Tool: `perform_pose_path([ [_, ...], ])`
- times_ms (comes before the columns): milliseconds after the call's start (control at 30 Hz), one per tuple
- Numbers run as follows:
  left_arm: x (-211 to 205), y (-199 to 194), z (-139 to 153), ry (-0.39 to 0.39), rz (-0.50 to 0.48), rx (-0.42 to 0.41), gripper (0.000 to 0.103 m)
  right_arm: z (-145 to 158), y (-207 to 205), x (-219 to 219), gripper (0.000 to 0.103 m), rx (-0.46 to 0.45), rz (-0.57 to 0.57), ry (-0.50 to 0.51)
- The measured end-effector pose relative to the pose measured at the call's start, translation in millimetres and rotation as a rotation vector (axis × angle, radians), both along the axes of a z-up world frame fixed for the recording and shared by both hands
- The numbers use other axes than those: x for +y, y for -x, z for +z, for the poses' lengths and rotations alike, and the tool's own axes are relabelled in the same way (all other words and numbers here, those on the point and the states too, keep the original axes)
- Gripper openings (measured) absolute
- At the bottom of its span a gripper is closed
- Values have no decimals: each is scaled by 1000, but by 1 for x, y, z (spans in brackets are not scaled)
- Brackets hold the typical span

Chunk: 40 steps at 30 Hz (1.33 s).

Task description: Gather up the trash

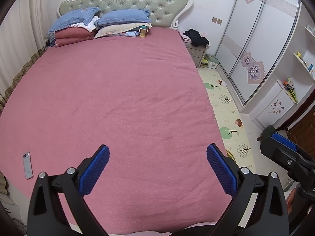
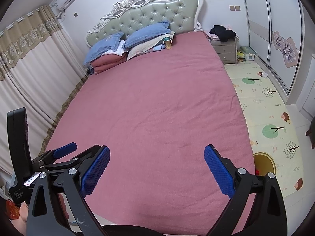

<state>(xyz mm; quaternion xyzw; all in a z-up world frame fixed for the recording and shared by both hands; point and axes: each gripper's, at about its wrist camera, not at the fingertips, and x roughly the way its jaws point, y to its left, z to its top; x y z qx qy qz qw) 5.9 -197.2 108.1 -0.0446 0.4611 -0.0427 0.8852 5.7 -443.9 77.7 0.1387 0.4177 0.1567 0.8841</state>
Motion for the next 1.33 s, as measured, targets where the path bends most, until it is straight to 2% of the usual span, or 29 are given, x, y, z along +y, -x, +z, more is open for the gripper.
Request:
perform_pose_path([
  [567, 2, -8, -6, -10, 16, 44, 99, -1, -4, -3, 93, 8, -16, -17],
  [1333, 1, -6, -7, -1, 4, 32, 99, -6, -8, -5, 93, 25, -9, -23],
])
